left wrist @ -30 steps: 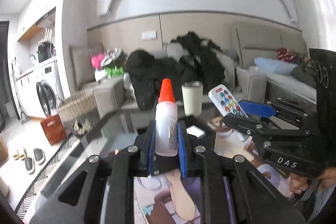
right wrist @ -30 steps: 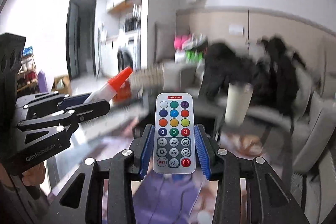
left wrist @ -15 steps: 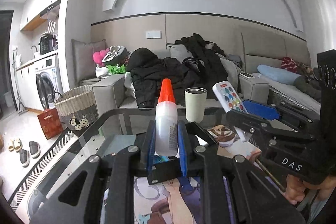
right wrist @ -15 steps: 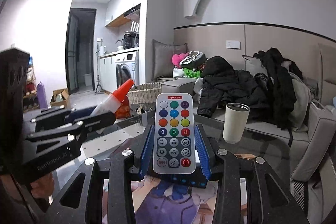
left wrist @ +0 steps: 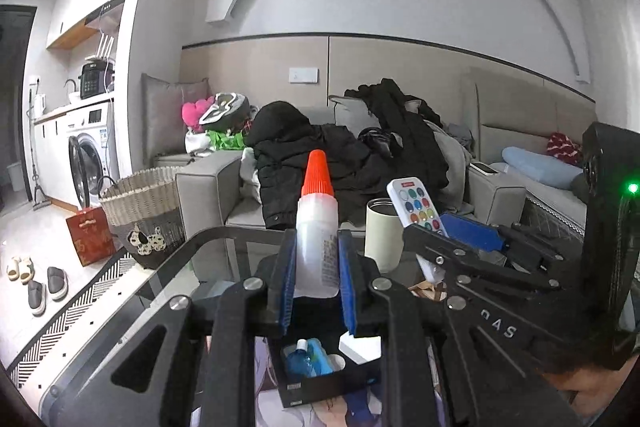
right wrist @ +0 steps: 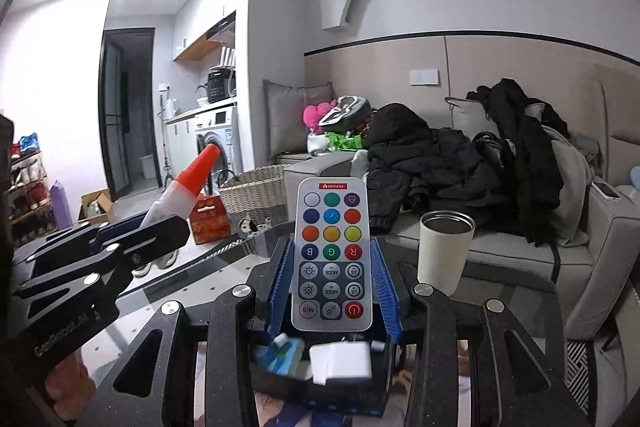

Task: Organize rigid objects
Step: 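Lift the glue bottle and remote and carry both over the black box, then lower the glue bottle and remote into the box and open both grippers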

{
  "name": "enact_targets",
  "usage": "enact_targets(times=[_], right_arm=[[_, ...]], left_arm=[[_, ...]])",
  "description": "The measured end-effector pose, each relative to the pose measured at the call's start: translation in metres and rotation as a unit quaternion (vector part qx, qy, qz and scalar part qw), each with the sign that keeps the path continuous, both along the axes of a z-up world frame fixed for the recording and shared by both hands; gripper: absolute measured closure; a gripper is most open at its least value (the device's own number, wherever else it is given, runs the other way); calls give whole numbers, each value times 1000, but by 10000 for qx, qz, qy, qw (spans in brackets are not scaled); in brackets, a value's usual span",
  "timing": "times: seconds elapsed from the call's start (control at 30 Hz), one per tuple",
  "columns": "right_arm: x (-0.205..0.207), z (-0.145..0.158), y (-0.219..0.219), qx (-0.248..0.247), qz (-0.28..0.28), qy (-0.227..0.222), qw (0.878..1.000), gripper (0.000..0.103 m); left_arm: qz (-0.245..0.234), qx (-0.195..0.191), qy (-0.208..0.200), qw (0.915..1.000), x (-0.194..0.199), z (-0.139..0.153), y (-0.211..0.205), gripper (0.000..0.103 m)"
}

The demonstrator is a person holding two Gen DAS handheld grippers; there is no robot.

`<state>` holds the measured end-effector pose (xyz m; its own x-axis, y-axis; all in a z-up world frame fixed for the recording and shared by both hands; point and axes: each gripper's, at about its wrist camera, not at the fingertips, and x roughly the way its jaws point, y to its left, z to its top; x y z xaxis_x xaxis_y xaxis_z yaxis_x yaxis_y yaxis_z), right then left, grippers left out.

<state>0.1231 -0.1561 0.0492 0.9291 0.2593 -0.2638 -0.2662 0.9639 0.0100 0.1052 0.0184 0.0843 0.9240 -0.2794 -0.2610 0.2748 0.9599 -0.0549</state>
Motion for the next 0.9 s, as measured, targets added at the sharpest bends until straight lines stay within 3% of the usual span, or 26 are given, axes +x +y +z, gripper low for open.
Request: enact_targets(times=[0.2, 0.37, 0.6, 0.8, 0.9], right_arm=[[29, -5, 6, -20, 40, 258, 9997, 64], [58, -19, 1, 37, 84, 936, 9956, 64], [86, -44, -7, 166, 55, 1784, 9838, 64], [106, -71, -11, 674, 406, 2643, 9612, 64], [107, -78, -8, 674, 436, 2775, 9574, 64]], left_arm=[[21, -9, 413, 9991, 29, -14, -4, 86], [-23, -50, 1172, 9931, 58, -33, -7, 86], [-76, 89, 2297, 9732, 90, -66, -22, 86], [-55, 137, 2761, 9610, 99, -81, -26, 86], [-21, 141, 2890, 9572, 100, -87, -24, 86]])
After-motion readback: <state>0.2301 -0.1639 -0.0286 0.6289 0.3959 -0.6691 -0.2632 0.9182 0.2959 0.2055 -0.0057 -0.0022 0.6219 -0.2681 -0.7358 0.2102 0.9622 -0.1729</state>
